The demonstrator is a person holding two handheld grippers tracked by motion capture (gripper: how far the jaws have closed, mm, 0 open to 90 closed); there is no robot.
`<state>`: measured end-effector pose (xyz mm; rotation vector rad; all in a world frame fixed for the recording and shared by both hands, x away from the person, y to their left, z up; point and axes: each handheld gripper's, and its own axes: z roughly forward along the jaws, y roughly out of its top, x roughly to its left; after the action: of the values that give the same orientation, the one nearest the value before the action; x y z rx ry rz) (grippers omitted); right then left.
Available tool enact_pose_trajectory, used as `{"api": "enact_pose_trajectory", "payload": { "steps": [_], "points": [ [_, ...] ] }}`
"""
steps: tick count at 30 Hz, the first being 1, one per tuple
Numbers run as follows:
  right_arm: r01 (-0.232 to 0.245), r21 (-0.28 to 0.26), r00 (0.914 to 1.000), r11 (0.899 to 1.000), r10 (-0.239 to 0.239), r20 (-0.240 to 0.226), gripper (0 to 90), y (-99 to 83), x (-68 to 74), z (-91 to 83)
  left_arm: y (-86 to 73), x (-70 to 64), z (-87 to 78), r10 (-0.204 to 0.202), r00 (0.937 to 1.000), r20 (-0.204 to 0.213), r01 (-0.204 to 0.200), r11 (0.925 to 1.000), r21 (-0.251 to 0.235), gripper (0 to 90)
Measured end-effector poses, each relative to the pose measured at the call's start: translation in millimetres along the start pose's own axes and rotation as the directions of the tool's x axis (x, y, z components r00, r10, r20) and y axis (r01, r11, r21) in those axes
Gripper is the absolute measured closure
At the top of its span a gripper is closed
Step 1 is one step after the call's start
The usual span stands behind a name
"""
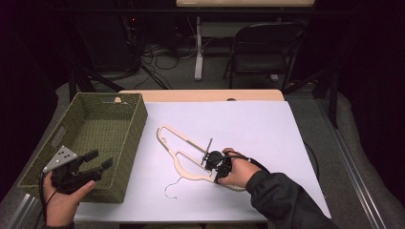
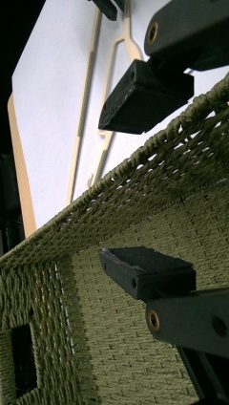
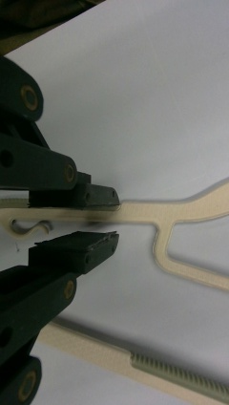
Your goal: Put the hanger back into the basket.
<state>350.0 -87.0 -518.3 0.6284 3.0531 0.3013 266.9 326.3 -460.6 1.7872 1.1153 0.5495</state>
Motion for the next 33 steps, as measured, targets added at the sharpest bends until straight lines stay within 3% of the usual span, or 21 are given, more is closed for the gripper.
{"api": "enact_pose_trajectory", "payload": {
  "steps": [17, 33],
  "points": [
    [0.021, 0.035, 0.9998, 0.999, -0.021, 0.004, 78.0, 4.5, 3.4, 10.2, -0.4, 0.1, 0.9, -0.003, 1.0, -0.002, 0.003, 1.0, 0.002, 33.5],
    [0.008, 0.036, 0.9999, 0.999, -0.008, 0.015, 79.2, 5.6, 5.1, 11.5, -0.5, -0.1, 1.4, -0.001, 1.0, -0.002, 0.001, 1.0, 0.004, 33.6]
  ]
}}
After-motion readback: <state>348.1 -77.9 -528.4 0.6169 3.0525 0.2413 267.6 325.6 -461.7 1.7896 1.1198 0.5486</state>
